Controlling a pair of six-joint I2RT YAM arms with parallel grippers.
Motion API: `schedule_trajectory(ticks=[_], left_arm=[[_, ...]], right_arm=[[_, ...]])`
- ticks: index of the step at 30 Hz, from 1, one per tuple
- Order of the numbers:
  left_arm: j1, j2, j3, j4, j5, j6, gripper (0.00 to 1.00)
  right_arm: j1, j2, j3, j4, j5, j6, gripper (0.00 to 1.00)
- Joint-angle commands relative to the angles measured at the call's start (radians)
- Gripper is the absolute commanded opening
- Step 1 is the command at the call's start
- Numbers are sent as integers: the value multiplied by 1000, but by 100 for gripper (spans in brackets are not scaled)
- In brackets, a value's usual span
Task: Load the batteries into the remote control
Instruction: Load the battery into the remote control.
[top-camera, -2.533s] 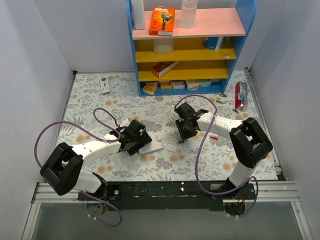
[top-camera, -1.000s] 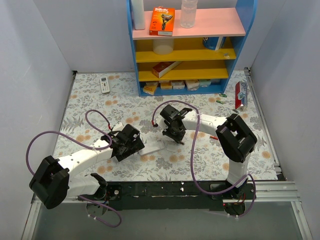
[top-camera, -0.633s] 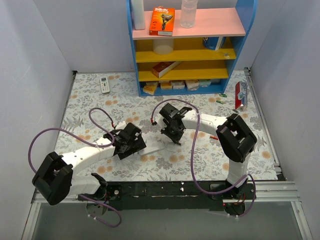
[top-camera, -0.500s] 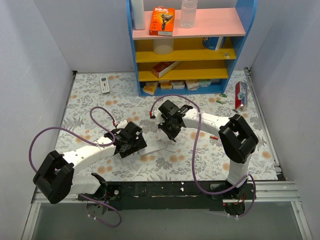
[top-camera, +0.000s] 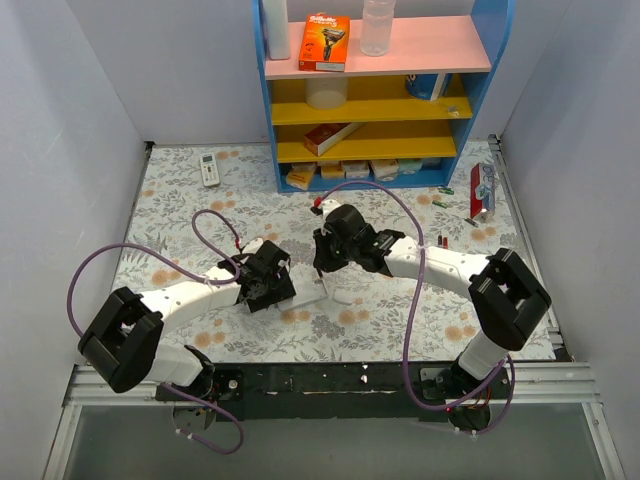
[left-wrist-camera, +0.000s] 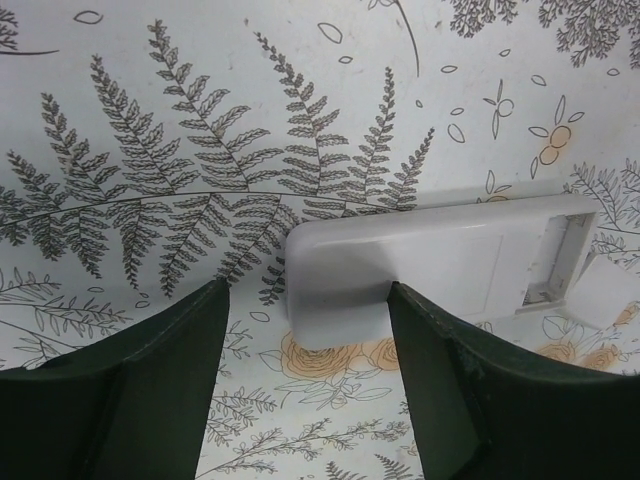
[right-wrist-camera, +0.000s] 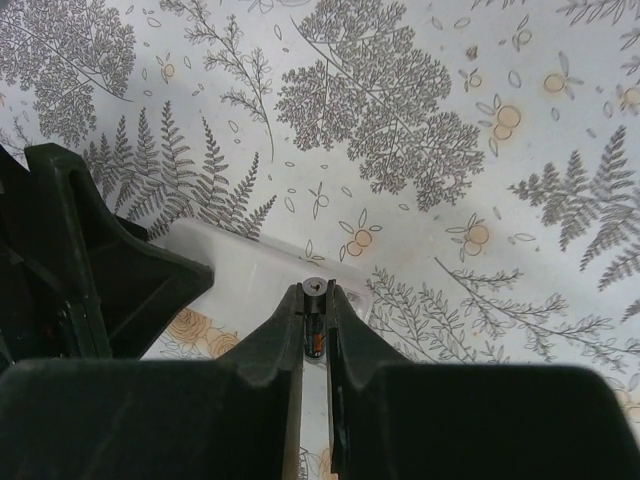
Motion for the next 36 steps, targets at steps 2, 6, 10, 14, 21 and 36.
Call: schedule_trajectory(ticks=[2, 6, 10, 14, 21, 36], left_arm=[[2, 22, 41, 18, 19, 30, 61], [2, 33, 41, 20, 29, 30, 57], [3, 36, 41, 20, 32, 30, 54], [3, 36, 43, 18, 36, 31, 52], [2, 42, 48, 20, 39, 33, 51], [2, 36, 51, 18, 36, 36, 49]], right_arm=[[22, -15, -79, 155, 52, 137, 1], [30, -27, -149, 224, 83, 166, 1], [34, -27, -200, 278, 94, 172, 1], [37, -26, -231, 319, 103, 194, 1], [51, -1, -229, 344, 103, 212, 1], [59, 0, -264, 338, 155, 209, 1]])
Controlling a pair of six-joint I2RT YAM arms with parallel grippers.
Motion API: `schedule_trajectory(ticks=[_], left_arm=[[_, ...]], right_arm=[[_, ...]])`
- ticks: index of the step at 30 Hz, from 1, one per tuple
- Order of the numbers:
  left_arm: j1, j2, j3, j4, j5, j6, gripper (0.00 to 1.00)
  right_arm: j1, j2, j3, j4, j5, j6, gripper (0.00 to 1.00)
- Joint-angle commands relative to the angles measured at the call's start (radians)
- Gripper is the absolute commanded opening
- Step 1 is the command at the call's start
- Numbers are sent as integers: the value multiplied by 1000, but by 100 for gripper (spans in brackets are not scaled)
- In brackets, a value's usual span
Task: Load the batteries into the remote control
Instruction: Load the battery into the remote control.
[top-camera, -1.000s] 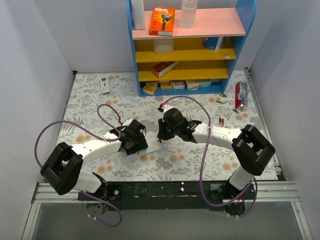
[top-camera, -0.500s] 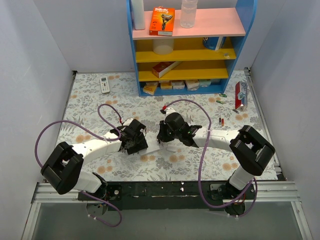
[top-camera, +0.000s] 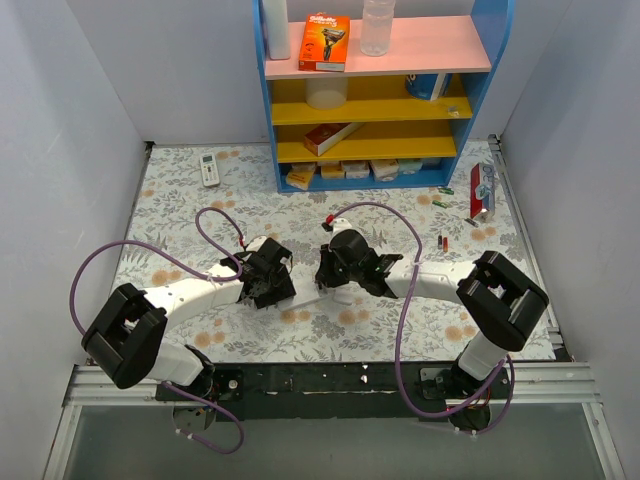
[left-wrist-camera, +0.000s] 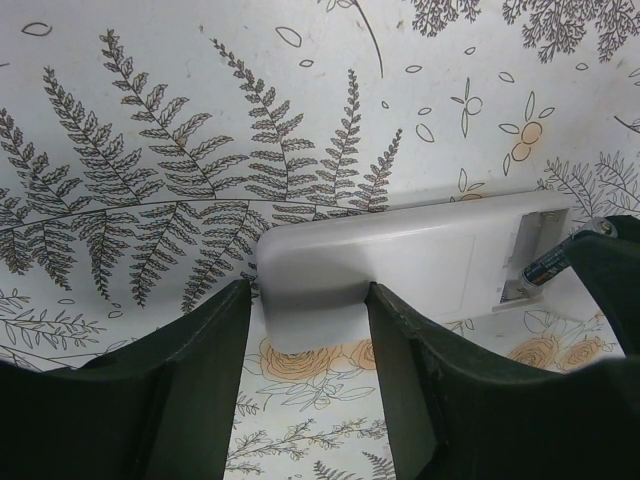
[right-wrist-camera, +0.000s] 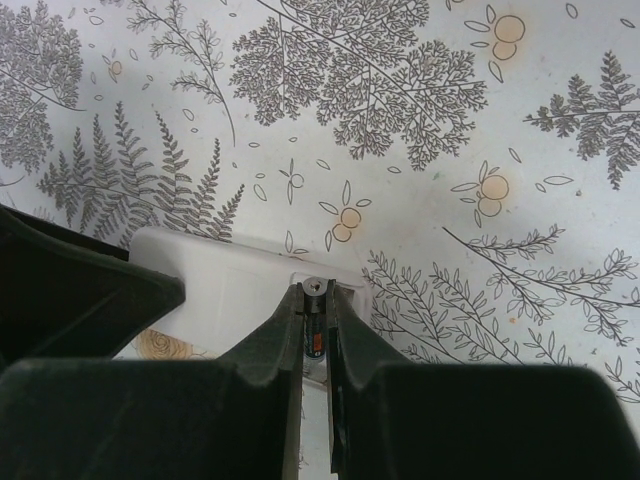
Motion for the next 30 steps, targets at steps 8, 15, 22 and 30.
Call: schedule_trajectory(ticks=[8, 15, 22, 30], left_arm=[[2, 4, 25, -4, 7, 15, 49], [2, -1, 24, -4, 7, 16, 49], [2, -2, 25, -4, 5, 15, 49], [2, 2, 28, -4, 4, 18, 49]], right_arm=[[10, 15, -24, 53, 9, 28, 1], [15, 44, -40, 96, -20, 56, 1], [18, 59, -49, 110, -19, 97, 4], [16, 56, -52, 105, -2, 107, 14]])
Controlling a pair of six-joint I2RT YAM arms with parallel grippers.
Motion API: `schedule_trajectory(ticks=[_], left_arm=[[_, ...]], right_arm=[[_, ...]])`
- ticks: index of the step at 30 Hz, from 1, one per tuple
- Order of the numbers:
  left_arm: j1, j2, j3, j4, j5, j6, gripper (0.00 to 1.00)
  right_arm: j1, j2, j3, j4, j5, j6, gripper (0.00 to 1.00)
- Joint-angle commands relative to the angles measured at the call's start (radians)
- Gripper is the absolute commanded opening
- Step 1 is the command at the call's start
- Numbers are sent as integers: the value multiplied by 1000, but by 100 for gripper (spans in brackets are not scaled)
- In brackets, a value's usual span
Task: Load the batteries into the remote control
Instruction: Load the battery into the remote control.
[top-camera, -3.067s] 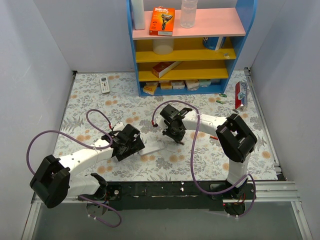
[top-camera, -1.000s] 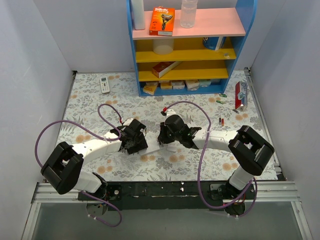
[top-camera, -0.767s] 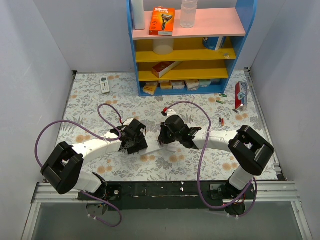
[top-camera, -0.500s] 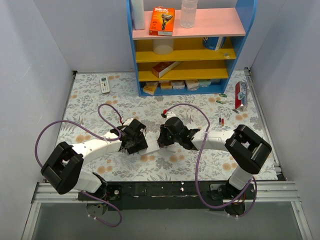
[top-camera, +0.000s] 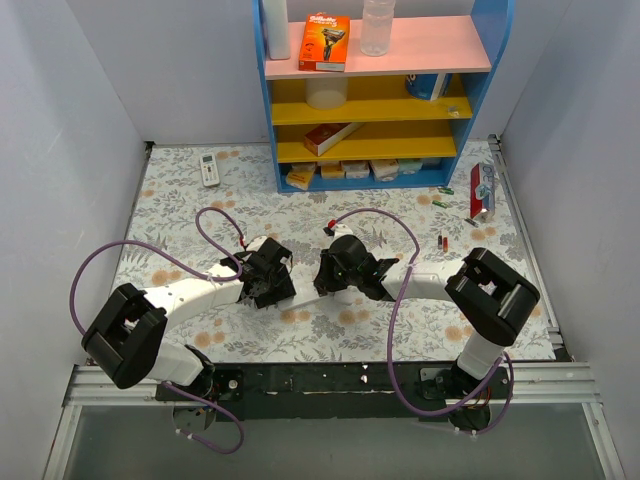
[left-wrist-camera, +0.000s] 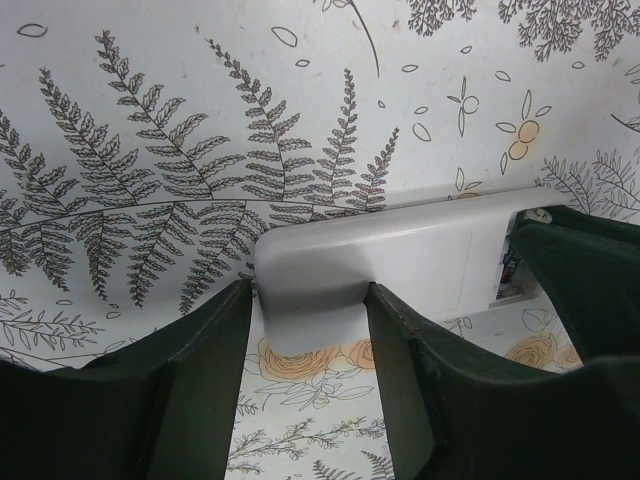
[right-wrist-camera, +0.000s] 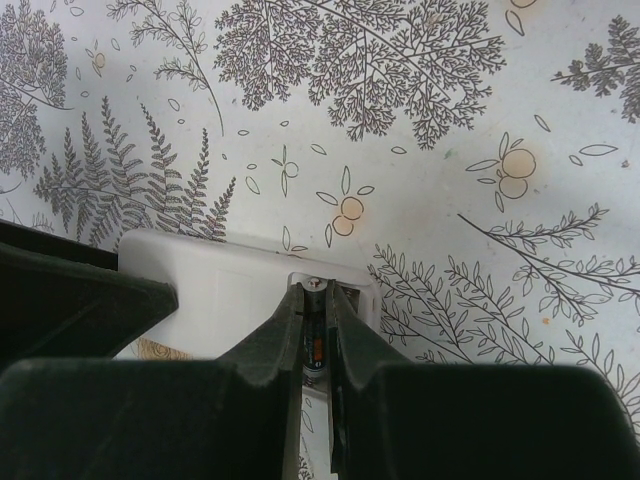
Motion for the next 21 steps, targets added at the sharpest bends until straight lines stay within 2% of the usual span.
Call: schedule_trajectory(ticks=[1, 12, 21], left_arm=[[2, 4, 28, -5, 2, 14, 49], [2, 10, 31, -8, 0, 17, 49], [2, 10, 34, -7, -1, 17, 49]], right_arm=[[10, 4, -11, 31, 11, 22, 16], [10, 4, -7, 15, 21, 25, 29], [10, -15, -6, -7, 41, 25, 34]])
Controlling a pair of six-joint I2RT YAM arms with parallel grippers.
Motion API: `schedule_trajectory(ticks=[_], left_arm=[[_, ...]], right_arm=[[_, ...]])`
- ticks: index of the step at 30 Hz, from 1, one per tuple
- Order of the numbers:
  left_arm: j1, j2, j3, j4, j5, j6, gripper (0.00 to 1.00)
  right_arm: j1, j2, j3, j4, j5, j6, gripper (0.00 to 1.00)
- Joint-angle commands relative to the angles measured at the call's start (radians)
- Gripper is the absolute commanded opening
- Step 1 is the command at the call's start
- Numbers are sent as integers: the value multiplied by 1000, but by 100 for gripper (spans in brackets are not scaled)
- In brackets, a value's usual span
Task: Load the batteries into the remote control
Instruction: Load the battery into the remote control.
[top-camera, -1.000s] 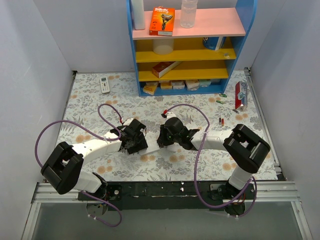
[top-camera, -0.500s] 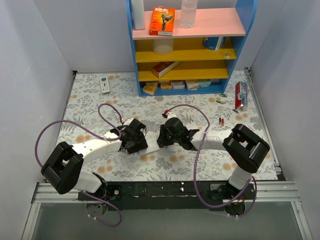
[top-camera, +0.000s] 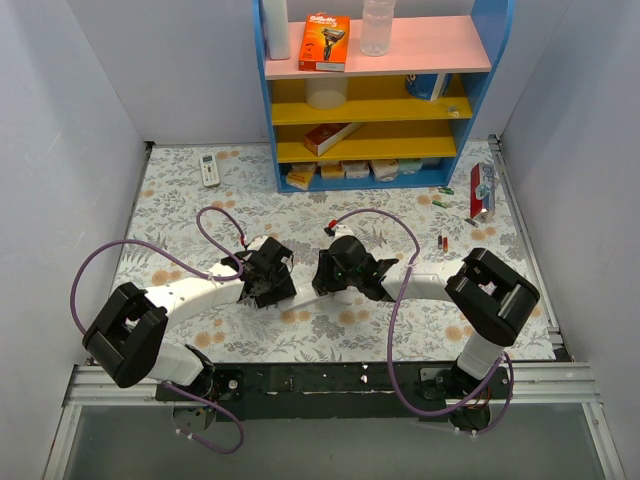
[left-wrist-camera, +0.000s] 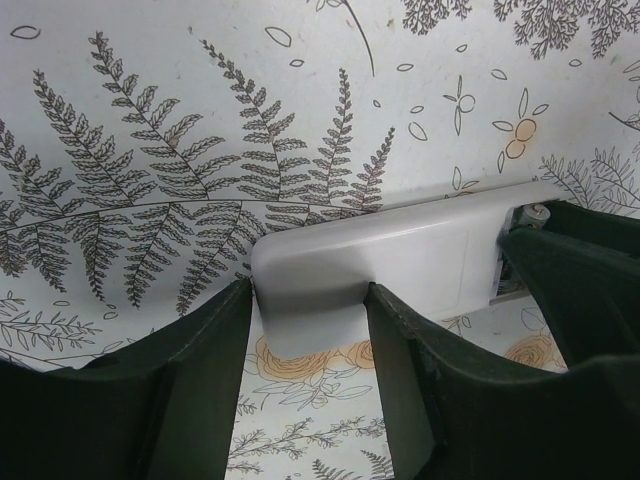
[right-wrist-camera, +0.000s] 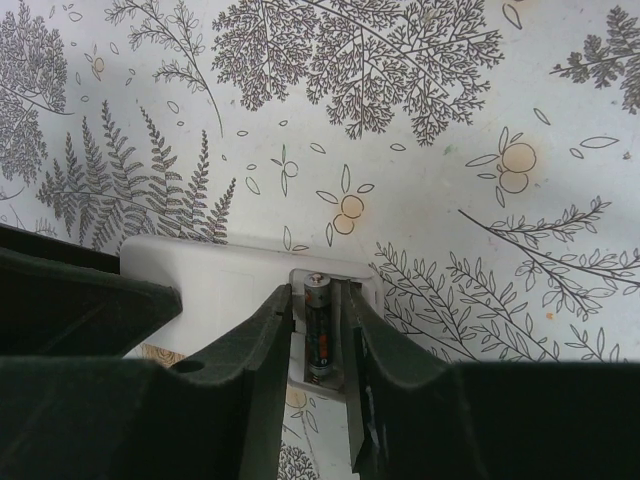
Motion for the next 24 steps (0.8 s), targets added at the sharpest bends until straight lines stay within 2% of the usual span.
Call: schedule_trajectory(ticks=[1, 12, 24], left_arm=[[2, 4, 26, -2, -2, 12, 49], [2, 1, 26, -5, -6, 11, 49], [3, 9, 29, -5, -9, 12, 49]], right_arm=[[6, -16, -6, -4, 29, 7, 34], [7, -45, 5, -38, 49, 7, 38], [23, -108, 45, -82, 113, -68, 40]])
